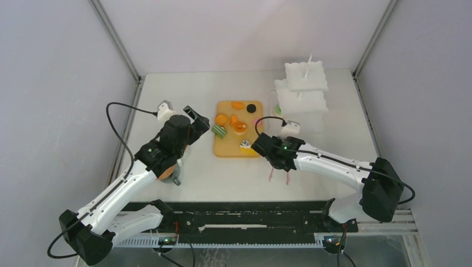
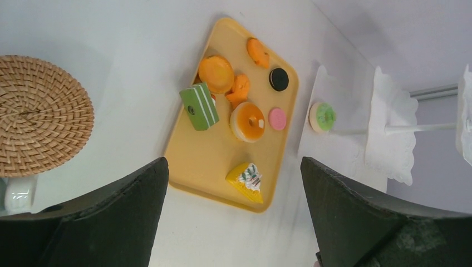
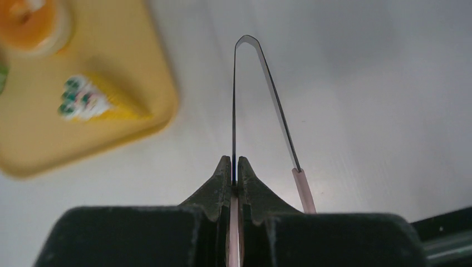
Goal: Serve the afternoon tea
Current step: Place the clamp at the center of the board.
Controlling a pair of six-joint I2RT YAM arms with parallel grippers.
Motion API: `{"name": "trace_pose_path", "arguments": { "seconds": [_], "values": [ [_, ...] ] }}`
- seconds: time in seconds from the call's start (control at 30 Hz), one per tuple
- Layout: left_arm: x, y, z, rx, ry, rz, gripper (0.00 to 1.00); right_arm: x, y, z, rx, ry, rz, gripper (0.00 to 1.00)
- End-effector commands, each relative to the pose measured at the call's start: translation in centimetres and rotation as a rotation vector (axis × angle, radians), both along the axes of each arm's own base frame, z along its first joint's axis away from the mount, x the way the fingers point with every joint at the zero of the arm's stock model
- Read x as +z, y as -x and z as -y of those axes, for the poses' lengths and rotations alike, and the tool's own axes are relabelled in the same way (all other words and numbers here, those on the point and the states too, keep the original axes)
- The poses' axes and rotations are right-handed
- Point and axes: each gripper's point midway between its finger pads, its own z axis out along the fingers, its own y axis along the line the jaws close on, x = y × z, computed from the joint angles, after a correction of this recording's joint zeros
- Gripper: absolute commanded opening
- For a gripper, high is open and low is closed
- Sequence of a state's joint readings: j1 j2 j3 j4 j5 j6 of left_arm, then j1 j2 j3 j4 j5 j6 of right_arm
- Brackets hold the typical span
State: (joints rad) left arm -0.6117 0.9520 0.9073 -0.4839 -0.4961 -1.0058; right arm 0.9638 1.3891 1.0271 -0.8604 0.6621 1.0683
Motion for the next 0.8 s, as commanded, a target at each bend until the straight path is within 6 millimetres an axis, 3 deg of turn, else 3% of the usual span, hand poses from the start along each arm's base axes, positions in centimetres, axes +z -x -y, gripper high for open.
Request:
{"name": "trace_pose_path", "arguments": {
  "seconds": [0.0,0.27,0.4,0.43,0.53,0.67,0.77],
  "values": [
    [4.2,-1.4,0.5,0.024,0.024,0.093,0.93,-0.7,0.2,4.8,-0.373,0.013,0.037,0.0],
    [5.9,-3.7,1.5,0.032,0.015,0.156,0.93,-3.8,0.3,5.4,-0.6,-0.033,-0.027,0.0],
    [6.4,-4.6,2.2,0.02,0.01,0.168,0.93,-5.7,-0.3,4.8,-0.667,-0.062,-0.062,0.12],
    [6.4,-4.8,2.4,0.011,0.007,0.168,0.93,-6.2,-0.5,4.7,-0.681,-0.071,-0.072,0.15],
    [6.2,-5.2,3.0,-0.006,0.003,0.159,0.93,-6.7,-1.3,3.5,-0.667,-0.12,-0.083,0.42],
    [5.9,-5.2,3.0,-0.005,0.012,0.16,0.93,-5.1,-2.5,2.8,-0.586,-0.143,-0.033,0.7],
    [6.0,-5.1,2.8,0.003,0.029,0.171,0.93,-2.9,-3.3,2.8,-0.487,-0.111,0.016,0.75]
  ]
}}
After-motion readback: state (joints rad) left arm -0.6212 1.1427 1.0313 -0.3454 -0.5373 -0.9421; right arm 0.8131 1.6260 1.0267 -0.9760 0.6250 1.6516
